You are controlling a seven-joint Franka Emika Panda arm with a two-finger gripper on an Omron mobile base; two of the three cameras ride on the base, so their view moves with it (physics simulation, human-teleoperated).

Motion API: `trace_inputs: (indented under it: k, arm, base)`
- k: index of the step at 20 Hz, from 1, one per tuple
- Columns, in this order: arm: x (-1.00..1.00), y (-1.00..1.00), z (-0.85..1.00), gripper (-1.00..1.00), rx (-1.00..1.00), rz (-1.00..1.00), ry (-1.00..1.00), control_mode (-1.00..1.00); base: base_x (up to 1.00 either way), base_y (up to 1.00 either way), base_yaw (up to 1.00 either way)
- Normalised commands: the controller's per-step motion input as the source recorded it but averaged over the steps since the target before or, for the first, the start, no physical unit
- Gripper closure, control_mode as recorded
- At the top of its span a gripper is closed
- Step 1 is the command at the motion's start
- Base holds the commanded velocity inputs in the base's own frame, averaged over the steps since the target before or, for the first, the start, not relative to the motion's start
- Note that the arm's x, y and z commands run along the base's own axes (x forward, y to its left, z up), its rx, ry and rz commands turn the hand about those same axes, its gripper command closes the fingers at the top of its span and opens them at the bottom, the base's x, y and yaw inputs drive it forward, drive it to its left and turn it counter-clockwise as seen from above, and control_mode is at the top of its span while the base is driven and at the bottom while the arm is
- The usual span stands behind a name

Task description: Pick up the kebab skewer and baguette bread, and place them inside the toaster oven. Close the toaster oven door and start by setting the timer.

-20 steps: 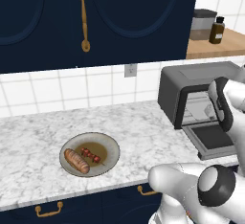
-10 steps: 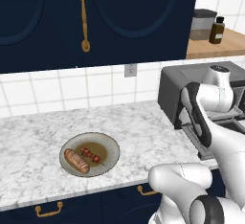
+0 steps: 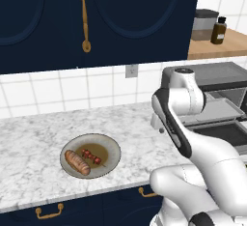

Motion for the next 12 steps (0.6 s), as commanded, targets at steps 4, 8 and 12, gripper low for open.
trace_inputs:
  k: [4,8,12]
  arm:
    - [0.0,1.0,-0.01,-1.0,-0.01,0.0,0.01,-1.0]
    - [-0.04,1.0,0.0,-1.0,0.0,-0.01,0.0,-1.0]
    - [-0.15,1.0,0.0,-1.0,0.0,-0.18,0.0,-1.0]
  base:
    - [0.0,0.0,0.0]
    - [0.0,0.0,0.0]
    - [0.0,0.0,0.0]
